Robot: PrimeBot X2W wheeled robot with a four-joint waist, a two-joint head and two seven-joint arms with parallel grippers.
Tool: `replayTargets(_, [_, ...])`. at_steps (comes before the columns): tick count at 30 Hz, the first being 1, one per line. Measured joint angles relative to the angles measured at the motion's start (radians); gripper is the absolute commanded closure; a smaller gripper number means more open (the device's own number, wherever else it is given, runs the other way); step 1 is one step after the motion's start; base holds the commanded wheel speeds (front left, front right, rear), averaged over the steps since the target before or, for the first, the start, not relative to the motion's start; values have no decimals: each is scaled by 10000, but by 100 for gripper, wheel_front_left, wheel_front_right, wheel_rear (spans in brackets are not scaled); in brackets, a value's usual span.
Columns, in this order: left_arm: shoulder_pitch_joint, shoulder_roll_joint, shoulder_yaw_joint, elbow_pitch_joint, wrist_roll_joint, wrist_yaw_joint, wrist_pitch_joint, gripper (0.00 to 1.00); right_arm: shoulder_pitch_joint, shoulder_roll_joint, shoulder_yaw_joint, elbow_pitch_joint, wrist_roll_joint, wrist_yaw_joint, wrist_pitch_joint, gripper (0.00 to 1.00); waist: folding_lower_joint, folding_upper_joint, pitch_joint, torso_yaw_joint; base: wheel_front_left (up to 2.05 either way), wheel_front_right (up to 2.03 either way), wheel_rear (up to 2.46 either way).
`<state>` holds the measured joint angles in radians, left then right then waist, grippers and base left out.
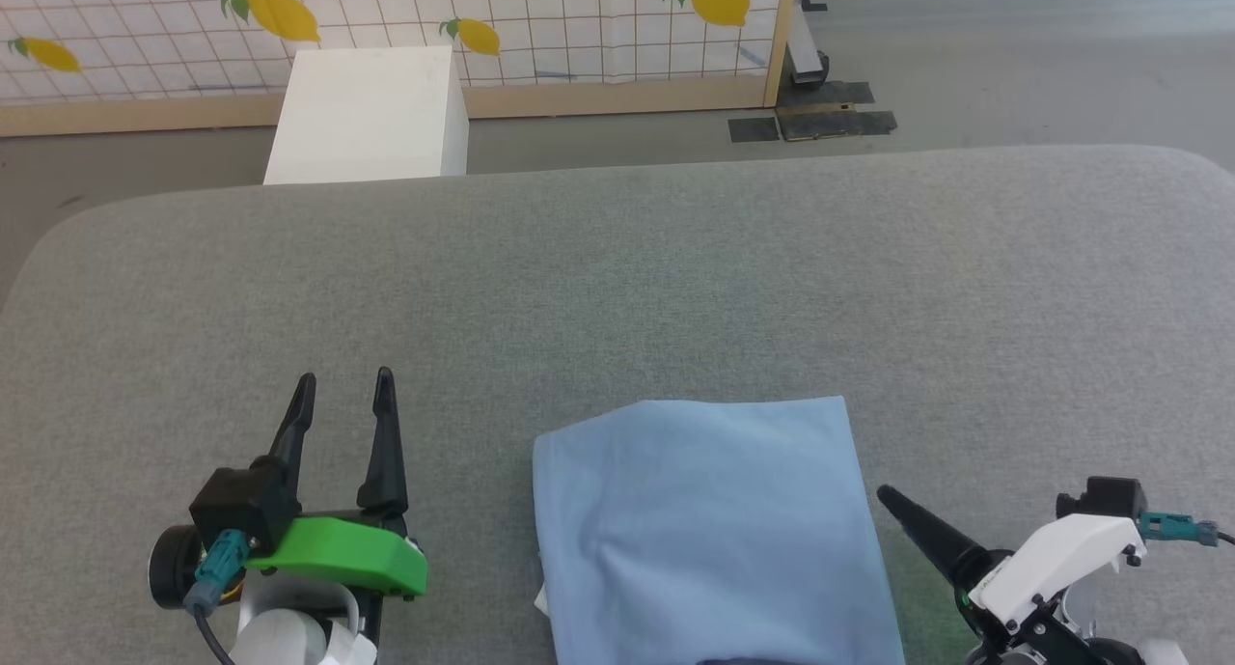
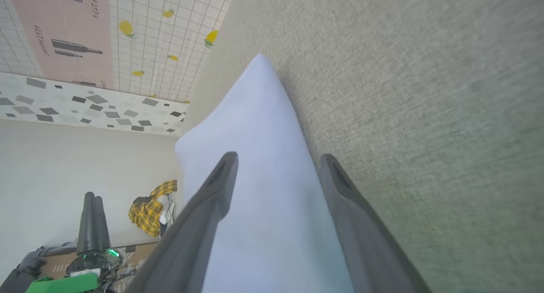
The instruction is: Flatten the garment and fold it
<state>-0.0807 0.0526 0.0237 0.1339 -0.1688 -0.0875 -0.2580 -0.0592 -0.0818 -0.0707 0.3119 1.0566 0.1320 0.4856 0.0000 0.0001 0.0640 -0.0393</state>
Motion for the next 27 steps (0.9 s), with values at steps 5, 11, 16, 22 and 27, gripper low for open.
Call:
replayTargets(5, [-4, 0, -27, 21, 4, -10, 0, 0, -517, 73, -263, 1262, 499, 0, 1620, 0, 0, 0, 97, 136, 0, 0, 0])
replayTargets(11, [-14, 0, -63, 33, 2, -10, 0, 0, -1217, 155, -290, 2065, 550, 2, 2972, 0, 0, 0, 206, 307, 0, 0, 0])
replayTargets(16, [-28, 0, -115, 73, 0, -8, 0, 0, -1625, 192, -21, 2347, 309, 2, 3235, 16, 0, -1, 281, 440, 0, 0, 0])
replayTargets(22, [-30, 0, -146, 61, -75, 6, 0, 0, -1755, 244, 587, 2013, -420, 0, 3304, 100, 0, 0, 365, 578, 0, 0, 0])
replayTargets(27, [-18, 0, -73, -61, -92, 100, -2, 0, -1940, -90, 1383, 1080, -2173, 0, 2562, 100, 0, 0, 421, 497, 0, 0, 0])
